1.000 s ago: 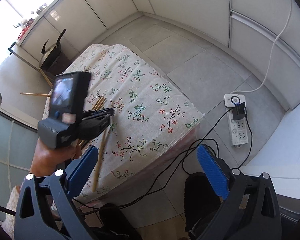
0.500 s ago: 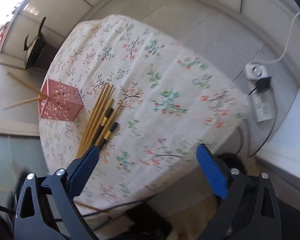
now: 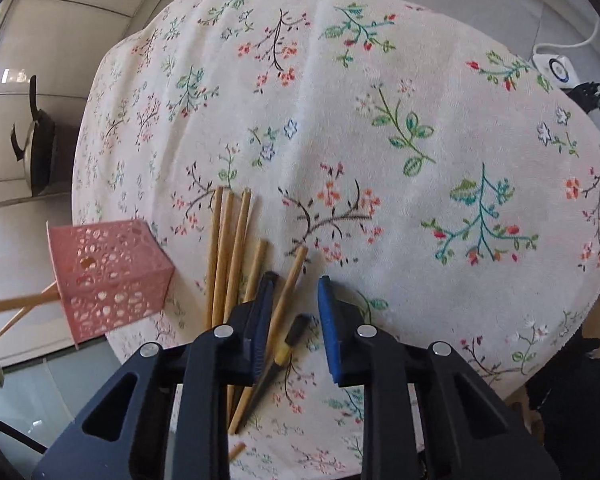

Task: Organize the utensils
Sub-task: 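Grasp a wooden chopstick with the left gripper while the right gripper grasps another, then carry both upright chopsticks above the pink holder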

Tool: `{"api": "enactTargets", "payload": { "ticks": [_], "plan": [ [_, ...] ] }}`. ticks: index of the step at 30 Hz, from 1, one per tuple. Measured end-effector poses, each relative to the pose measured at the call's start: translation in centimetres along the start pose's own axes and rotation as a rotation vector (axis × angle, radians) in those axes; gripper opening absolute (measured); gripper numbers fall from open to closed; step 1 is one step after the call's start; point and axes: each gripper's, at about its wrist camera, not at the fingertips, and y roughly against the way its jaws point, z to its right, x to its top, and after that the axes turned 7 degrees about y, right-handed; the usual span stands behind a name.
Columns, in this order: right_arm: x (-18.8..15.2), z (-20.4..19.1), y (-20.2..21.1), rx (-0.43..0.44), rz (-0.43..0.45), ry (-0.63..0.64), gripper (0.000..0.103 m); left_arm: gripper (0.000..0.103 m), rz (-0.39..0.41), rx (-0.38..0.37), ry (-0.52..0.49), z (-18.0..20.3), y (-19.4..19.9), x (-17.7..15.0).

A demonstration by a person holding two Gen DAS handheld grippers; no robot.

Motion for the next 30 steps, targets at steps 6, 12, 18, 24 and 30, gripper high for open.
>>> {"api": "enactTargets", "payload": {
  "ticks": [6, 12, 18, 24, 30],
  "plan": [
    [0.4, -1.3, -0.6, -0.053, 0.023, 0.034, 0.016, 0.004, 0.023, -0.012, 0.02, -0.7, 0.6, 0.4],
    [-0.2, -1.9, -0.9, -0.064, 0.076, 0.062, 0.008, 0.004, 0.014, 0.01, 0.061, -1.7, 0.3, 0.4],
    [-0.8, -1.1, 1.4, 0.069, 0.157, 0.078, 0.005, 0.004, 0.041, 0.026, 0.102, -2.5, 0.6, 0.7],
    [-3.8, -2.6, 7.3, 0.142, 0.253, 0.227, 0.005, 0.004, 0.094, 0.037, 0.139, -2.9, 1.6, 1.0],
    [-8.8, -3.9, 15.5, 0.209, 0.385, 0.46, 0.005, 0.004, 0.177, 0.048, 0.188, -3.3, 3.0, 1.9]
  ]
}}
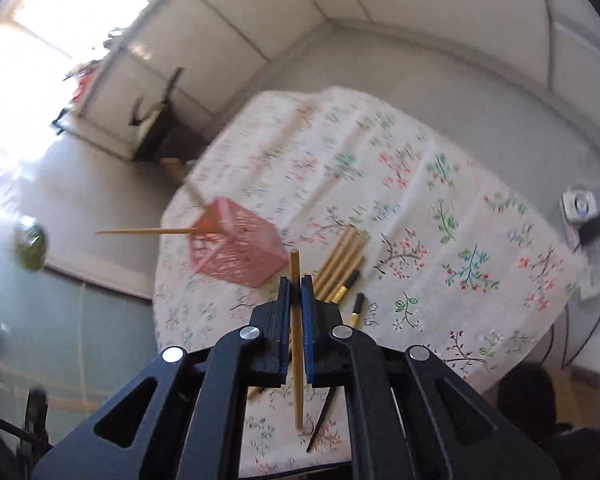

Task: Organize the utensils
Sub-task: 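Carry both upright chopsticks above the pink holder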

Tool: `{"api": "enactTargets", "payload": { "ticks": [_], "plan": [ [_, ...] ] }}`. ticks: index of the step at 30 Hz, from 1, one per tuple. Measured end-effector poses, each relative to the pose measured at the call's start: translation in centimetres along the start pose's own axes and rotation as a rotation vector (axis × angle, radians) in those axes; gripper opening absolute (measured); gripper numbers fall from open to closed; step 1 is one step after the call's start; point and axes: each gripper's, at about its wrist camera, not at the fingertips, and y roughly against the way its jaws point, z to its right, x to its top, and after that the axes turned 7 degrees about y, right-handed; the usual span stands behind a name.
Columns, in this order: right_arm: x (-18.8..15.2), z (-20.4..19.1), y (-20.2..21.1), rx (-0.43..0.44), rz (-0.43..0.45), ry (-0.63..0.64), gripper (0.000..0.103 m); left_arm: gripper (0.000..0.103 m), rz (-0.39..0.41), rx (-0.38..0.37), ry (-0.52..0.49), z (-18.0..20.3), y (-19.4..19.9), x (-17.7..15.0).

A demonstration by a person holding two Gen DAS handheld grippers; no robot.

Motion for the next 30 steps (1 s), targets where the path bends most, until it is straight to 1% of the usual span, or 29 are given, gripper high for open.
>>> {"api": "enactTargets", "payload": {
  "ticks": [3, 6, 9, 12, 13, 17, 20, 22, 24, 27, 28, 30],
  "plan": [
    [0.2, -1.5, 3.9, 0.044, 0.069, 0.069, 0.005, 0.004, 0.023, -0.002, 0.022, 0.2, 0.3, 0.6],
    [0.9, -2.5, 7.6, 0.082, 0.124, 0.109, 0.005, 0.004, 0.053, -0.003, 0.038, 0.9, 0.6, 1.6],
    [2.8, -3.7, 10.5, 0.124, 0.176, 0.121, 0.005, 0.004, 0.104, -0.021, 0.044, 1.9, 1.2, 3.2],
    [4.3, -5.0, 13.2, 0.143, 0.228, 0.134, 0.005, 0.004, 0.153, -0.021, 0.043, 2.9, 1.3, 4.9],
    [5.3, -5.5, 14.0, 0.15, 0.251, 0.137, 0.005, 0.004, 0.175, -0.016, 0.047, 3.1, 1.1, 5.7],
    [8.4, -7.1, 16.2, 0.162, 0.333, 0.147, 0.005, 0.004, 0.209, -0.006, 0.098, 3.1, -1.0, 8.2],
    [10.5, -8.1, 16.3, 0.159, 0.354, 0.154, 0.005, 0.004, 0.213, -0.003, 0.147, 2.6, -3.3, 9.6],
    [12.0, -8.7, 15.7, 0.145, 0.359, 0.166, 0.005, 0.004, 0.21, -0.004, 0.173, 2.4, -4.8, 10.1],
    [13.3, -9.1, 14.4, 0.133, 0.349, 0.169, 0.005, 0.004, 0.202, 0.011, 0.201, 2.2, -6.5, 10.4],
    [14.5, -9.1, 12.5, 0.121, 0.332, 0.162, 0.005, 0.004, 0.176, 0.033, 0.221, 2.1, -9.3, 10.2],
    [14.9, -9.1, 11.6, 0.116, 0.325, 0.162, 0.005, 0.005, 0.178, 0.043, 0.232, 1.9, -10.4, 9.8],
    [15.3, -9.0, 10.2, 0.106, 0.312, 0.162, 0.005, 0.007, 0.156, 0.05, 0.251, 1.6, -12.0, 9.1]
  ]
}}
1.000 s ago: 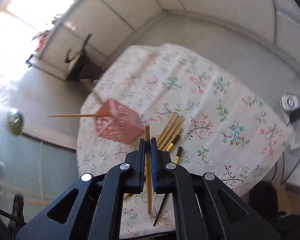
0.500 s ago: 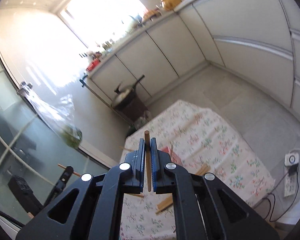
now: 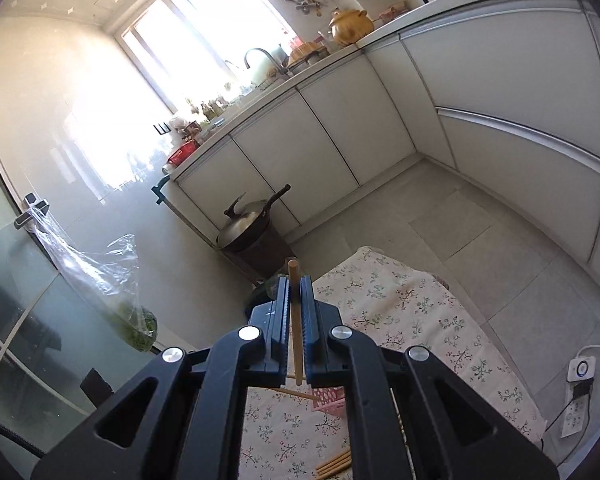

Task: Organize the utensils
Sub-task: 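Carry both upright chopsticks above the pink holder, then drop the chopsticks into the pink holder by opening both grippers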

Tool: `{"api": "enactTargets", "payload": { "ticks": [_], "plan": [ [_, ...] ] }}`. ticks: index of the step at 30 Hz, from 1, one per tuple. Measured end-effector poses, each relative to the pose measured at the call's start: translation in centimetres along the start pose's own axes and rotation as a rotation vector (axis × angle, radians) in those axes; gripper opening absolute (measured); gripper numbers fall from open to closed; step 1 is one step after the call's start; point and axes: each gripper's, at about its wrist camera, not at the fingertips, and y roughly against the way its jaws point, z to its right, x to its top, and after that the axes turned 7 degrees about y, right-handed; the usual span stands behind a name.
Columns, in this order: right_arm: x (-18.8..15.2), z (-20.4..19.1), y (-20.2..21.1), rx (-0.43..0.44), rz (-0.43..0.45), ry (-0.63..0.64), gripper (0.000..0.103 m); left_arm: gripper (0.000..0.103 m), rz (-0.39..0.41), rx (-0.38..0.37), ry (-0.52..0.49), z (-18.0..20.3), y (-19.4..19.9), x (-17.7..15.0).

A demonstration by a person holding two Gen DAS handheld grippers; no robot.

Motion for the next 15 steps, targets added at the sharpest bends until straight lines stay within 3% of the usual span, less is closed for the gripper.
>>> {"api": "enactTargets", "payload": {
  "ticks": [2, 5, 10, 15],
  "plan": [
    [0.0, 0.4, -1.6, -0.012, -0.021, -0.004, 0.005, 0.011, -0.011, 0.058, 0.007, -0.5, -1.0, -1.1],
    [-0.3, 1.0, -3.7, -0.024, -0.053, -0.022, 0.005, 0.016, 0.007, 0.053, 0.068, -1.6, 0.1, -1.0],
    [-0.7, 1.8, -6.4, -0.05, -0.1, -0.036, 0.006, 0.031, 0.133, 0.034, 0.128, -2.3, 4.8, 1.8],
    [-0.9, 1.6, -8.5, -0.08, -0.139, -0.024, 0.006, 0.033, 0.18, 0.022, 0.138, -2.5, 7.1, 3.2]
  ]
}}
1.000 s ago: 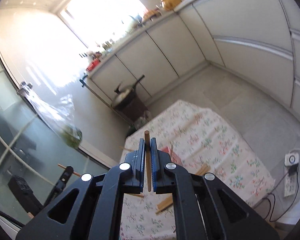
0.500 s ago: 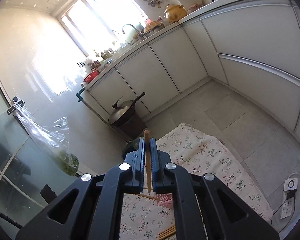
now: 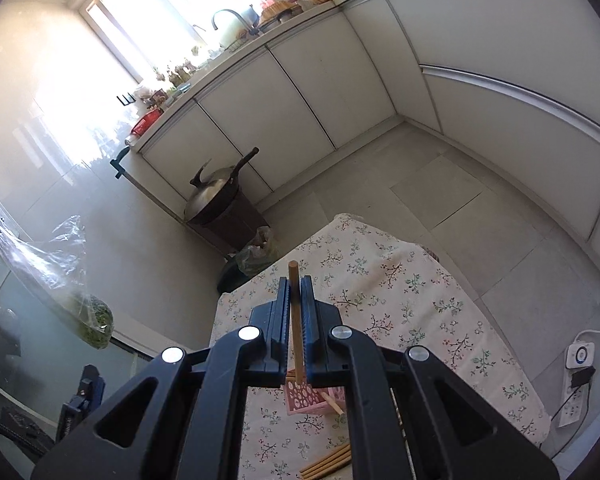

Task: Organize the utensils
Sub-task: 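Drop the chopsticks into the pink holder by opening both grippers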

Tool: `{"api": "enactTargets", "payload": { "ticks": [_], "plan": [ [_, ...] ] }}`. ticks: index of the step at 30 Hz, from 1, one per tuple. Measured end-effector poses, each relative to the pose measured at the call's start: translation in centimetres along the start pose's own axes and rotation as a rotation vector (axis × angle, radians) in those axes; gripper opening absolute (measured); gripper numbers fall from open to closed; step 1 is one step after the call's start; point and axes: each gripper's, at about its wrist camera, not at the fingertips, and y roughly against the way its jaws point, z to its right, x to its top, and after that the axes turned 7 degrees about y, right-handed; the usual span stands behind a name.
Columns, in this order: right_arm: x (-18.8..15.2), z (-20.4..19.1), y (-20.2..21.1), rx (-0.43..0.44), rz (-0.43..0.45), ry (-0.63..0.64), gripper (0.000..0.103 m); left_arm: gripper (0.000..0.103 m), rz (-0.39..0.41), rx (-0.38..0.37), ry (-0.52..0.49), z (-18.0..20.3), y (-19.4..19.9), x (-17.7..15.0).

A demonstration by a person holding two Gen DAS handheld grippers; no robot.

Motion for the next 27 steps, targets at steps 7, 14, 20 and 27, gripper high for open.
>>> {"api": "enactTargets", "payload": {
  "ticks": [7, 14, 20, 27],
  "plan": [
    [-1.1, -0.4, -5.4, -0.007, -0.143, -0.021, 0.009, 0.034, -0.068, 0.007, -0.03, 0.4, -1.6, -0.9],
    [-2.2, -1.5, -3.5, -0.019, -0.086, 0.055, 0.015, 0.047, -0.127, -0.01, -0.134, 2.9, -1.8, -2.2],
    [-3.7, -3.5, 0.4, -0.078, 0.02, 0.203, 0.029, 0.063, -0.148, 0.016, -0.221, 4.7, -1.7, -3.7],
    [-6.1, -3.2, 2.6, -0.152, 0.07, 0.272, 0.036, 0.074, -0.15, 0.054, -0.293, 5.4, -0.8, -5.4]
  ]
}}
